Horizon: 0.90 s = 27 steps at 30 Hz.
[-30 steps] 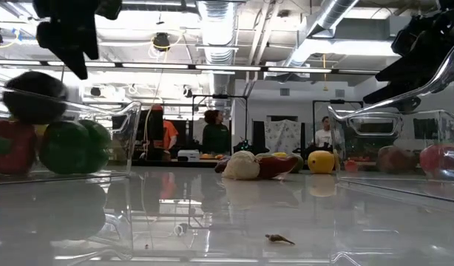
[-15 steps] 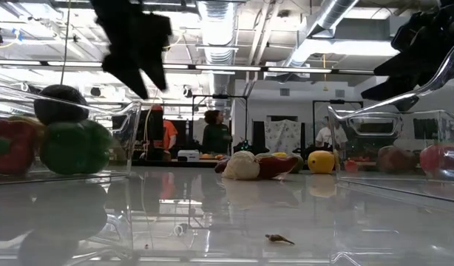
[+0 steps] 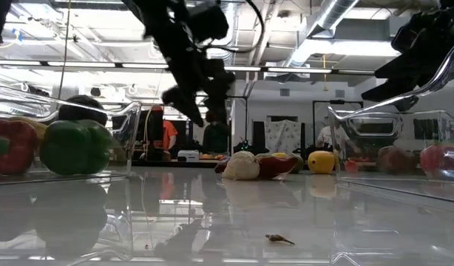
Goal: Sort produce into baskets
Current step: Put the top dark red chili pepper into the left transparent bin
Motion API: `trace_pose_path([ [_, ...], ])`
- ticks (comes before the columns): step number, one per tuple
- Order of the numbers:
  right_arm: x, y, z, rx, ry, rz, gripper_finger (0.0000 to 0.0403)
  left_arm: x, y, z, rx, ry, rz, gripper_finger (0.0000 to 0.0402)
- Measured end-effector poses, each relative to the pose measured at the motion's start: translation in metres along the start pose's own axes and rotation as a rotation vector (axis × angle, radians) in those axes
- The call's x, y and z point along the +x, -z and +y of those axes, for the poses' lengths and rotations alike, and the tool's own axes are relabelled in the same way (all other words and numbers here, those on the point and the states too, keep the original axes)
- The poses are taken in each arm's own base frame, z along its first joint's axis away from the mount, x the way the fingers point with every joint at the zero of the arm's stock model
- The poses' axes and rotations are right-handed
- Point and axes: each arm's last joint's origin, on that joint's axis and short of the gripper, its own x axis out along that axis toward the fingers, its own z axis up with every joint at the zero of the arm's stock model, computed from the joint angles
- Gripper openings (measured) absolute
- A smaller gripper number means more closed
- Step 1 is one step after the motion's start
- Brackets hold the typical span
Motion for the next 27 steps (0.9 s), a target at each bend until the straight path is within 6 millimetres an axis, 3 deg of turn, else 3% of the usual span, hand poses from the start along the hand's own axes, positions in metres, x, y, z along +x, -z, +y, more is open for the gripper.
trace_pose_path([
  [8,0.0,0.001,0.0,-0.001,0.002,0.006,0.031,0.049,-0.01,0.003,-0.074,-0.027,-0.074,0.0349],
  [16,0.0,0.001,0.0,-0.001,0.002,0.006,0.031,0.085,-0.004,0.008,-0.098,-0.029,-0.057,0.0349],
  [20,0.0,0.001,0.0,-0.001,0.002,0.006,0.031,0.094,0.002,0.008,-0.072,-0.04,-0.036,0.0344],
  [23,0.0,0.001,0.0,-0.005,0.003,0.006,0.031,0.095,0.004,0.009,-0.062,-0.05,-0.015,0.0318],
  [27,0.0,0.001,0.0,-0.005,0.002,0.006,0.031,0.095,0.004,0.008,-0.041,-0.051,-0.021,0.025],
])
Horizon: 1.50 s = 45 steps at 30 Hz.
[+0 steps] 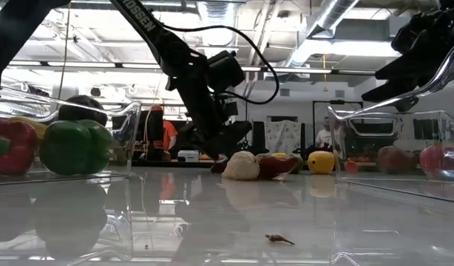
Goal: Sort produce into baskets
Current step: Put the top dark red chili pepper into the left transparent bin
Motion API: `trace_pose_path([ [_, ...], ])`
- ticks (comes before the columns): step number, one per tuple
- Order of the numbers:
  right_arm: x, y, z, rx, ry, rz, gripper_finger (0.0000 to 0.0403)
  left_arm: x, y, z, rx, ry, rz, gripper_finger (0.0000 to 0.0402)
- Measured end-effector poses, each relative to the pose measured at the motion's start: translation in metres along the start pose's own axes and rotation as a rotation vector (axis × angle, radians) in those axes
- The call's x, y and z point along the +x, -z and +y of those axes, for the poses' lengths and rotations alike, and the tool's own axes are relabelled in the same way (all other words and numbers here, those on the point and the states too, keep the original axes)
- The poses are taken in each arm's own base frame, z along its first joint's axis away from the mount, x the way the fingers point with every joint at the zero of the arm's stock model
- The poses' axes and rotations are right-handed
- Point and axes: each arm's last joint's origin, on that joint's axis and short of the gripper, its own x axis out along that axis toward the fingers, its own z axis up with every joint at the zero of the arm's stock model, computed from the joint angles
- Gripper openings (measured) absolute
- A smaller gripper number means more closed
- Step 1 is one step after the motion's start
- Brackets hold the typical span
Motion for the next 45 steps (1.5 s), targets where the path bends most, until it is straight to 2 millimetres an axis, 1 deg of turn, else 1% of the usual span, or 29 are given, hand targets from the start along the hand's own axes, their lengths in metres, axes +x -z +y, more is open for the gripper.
trace_pose_path([
  [6,0.0,0.0,0.0,0.0,0.0,0.0,0.031,0.0,0.002,0.0,0.007,0.019,0.027,0.0127],
  [9,0.0,0.0,0.0,-0.001,0.0,0.0,0.031,-0.004,0.002,0.0,0.02,0.05,0.05,0.0083],
  [14,0.0,0.0,0.0,-0.001,0.001,0.001,0.031,-0.009,0.0,0.001,0.037,0.077,0.067,0.0078],
  [17,0.0,0.0,0.0,-0.002,0.004,0.003,0.031,-0.013,0.0,0.002,0.05,0.074,0.079,0.0093],
  [19,0.0,0.001,0.0,-0.003,0.005,0.005,0.031,-0.02,-0.002,0.004,0.063,0.07,0.083,0.01],
  [22,0.0,0.001,0.0,-0.004,0.006,0.008,0.031,-0.036,-0.008,0.007,0.073,0.072,0.07,0.0097],
  [24,0.0,0.001,-0.001,-0.005,0.008,0.011,0.031,-0.052,-0.013,0.009,0.085,0.081,0.061,0.0092],
  [26,0.0,0.001,-0.001,-0.005,0.007,0.011,0.031,-0.073,-0.018,0.009,0.092,0.112,0.047,0.0089],
  [29,0.0,0.001,-0.001,-0.005,0.008,0.012,0.031,-0.114,-0.021,0.009,0.112,0.22,0.053,0.009],
  [32,0.0,0.001,-0.001,-0.004,0.007,0.013,0.031,-0.158,-0.014,0.009,0.146,0.348,0.112,0.0091],
  [35,0.0,0.001,-0.001,0.001,0.007,0.013,0.031,-0.202,0.002,0.011,0.166,0.399,0.19,0.0092],
  [39,0.0,0.001,-0.001,0.015,0.004,0.014,0.031,-0.252,0.029,0.011,0.161,0.359,0.232,0.0092],
  [43,0.0,0.002,0.0,0.027,-0.004,0.02,0.031,-0.294,0.057,0.01,0.123,0.356,0.242,0.0092],
  [45,0.0,0.002,0.001,0.025,-0.012,0.023,0.031,-0.309,0.073,0.007,0.111,0.359,0.271,0.0092],
])
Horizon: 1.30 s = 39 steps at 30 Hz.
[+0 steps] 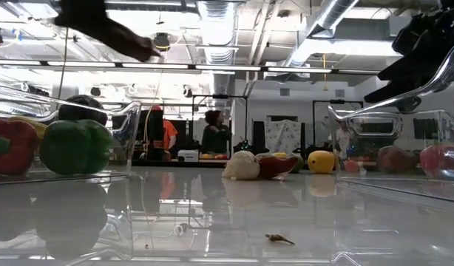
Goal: Sort produce into baskets
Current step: Put the top dark red chili pepper into the left transparent bin, then put the white garlic into the left transparent bin
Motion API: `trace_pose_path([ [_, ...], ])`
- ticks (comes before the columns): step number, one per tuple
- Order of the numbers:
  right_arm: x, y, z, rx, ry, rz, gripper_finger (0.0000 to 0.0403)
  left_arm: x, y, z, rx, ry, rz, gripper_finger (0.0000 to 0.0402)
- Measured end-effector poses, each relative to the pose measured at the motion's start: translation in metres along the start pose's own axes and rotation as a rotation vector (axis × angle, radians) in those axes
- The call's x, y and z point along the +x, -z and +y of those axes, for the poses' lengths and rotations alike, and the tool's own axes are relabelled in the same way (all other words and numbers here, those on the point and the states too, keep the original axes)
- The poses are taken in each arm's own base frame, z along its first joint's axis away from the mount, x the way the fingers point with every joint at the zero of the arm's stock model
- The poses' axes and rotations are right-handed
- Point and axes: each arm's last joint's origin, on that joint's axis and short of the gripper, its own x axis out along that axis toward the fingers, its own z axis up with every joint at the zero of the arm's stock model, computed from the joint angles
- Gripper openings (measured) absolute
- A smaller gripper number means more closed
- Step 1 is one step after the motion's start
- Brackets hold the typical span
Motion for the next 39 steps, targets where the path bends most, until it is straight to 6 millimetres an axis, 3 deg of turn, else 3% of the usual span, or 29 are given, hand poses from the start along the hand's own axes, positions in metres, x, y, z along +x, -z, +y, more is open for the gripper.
trace_pose_path([
  [4,0.0,0.0,0.001,-0.003,0.001,-0.003,0.031,-0.007,0.031,-0.017,-0.004,-0.044,0.001,0.0097],
  [8,0.0,0.0,0.001,0.004,0.006,-0.006,0.031,-0.003,0.05,-0.023,-0.028,-0.167,0.001,0.013],
  [17,0.0,0.0,0.001,0.007,0.009,-0.009,0.031,0.002,0.056,-0.019,-0.059,-0.291,0.02,0.0263],
  [23,0.0,-0.001,0.0,0.008,0.032,-0.024,0.031,0.017,0.03,-0.024,-0.035,-0.25,-0.112,0.028],
  [33,0.0,-0.002,0.001,0.006,0.025,-0.038,0.031,0.096,-0.043,-0.034,0.199,-0.176,-0.185,0.027],
  [39,0.0,-0.001,0.001,0.0,0.028,-0.032,0.031,0.14,-0.07,-0.036,0.3,-0.178,-0.189,0.0271],
])
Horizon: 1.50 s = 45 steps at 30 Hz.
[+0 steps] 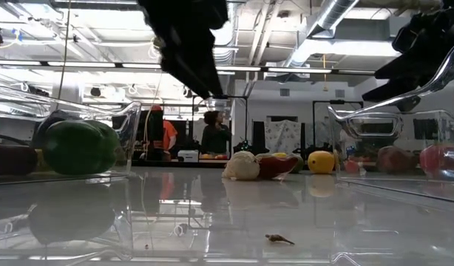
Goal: Sort produce into baskets
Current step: Put the white garlic into the left transparent bin
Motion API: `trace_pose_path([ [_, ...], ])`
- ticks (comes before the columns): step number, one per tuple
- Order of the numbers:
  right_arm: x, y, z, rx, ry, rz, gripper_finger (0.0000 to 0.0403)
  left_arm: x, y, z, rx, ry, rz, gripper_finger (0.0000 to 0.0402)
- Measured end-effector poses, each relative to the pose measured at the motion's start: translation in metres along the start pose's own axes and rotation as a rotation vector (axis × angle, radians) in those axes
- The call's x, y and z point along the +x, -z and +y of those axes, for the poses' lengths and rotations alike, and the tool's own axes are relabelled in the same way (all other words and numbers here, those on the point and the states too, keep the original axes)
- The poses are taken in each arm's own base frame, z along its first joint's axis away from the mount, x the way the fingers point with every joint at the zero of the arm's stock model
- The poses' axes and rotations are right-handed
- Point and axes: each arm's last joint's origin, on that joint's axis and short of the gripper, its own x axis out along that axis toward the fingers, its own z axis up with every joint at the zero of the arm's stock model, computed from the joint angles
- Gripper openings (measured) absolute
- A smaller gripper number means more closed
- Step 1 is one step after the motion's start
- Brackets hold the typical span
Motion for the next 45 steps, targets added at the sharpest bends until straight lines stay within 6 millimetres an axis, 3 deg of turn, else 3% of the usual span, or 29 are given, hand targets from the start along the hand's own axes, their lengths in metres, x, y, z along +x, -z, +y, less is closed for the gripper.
trace_pose_path([
  [7,0.0,0.001,0.0,-0.004,0.005,0.01,0.031,0.051,-0.011,-0.017,0.159,0.004,0.052,0.0308],
  [13,0.0,0.001,-0.001,-0.004,0.005,0.012,0.031,0.076,-0.023,-0.03,0.273,0.007,0.091,0.0349],
  [19,0.0,0.001,-0.001,-0.005,0.006,0.013,0.031,0.097,-0.019,-0.031,0.289,0.069,0.186,0.035],
  [24,0.0,0.002,-0.001,-0.006,0.006,0.016,0.031,0.111,-0.013,-0.027,0.288,0.054,0.233,0.0327],
  [36,0.0,0.002,-0.001,-0.007,0.008,0.019,0.031,0.111,-0.012,-0.026,0.257,0.043,0.24,0.0159],
  [40,0.0,0.002,-0.001,-0.007,0.007,0.02,0.031,0.091,-0.019,-0.022,0.235,0.056,0.287,0.0123],
  [45,0.0,0.002,-0.001,-0.007,0.007,0.022,0.031,0.042,-0.035,-0.014,0.178,0.046,0.283,0.0123],
])
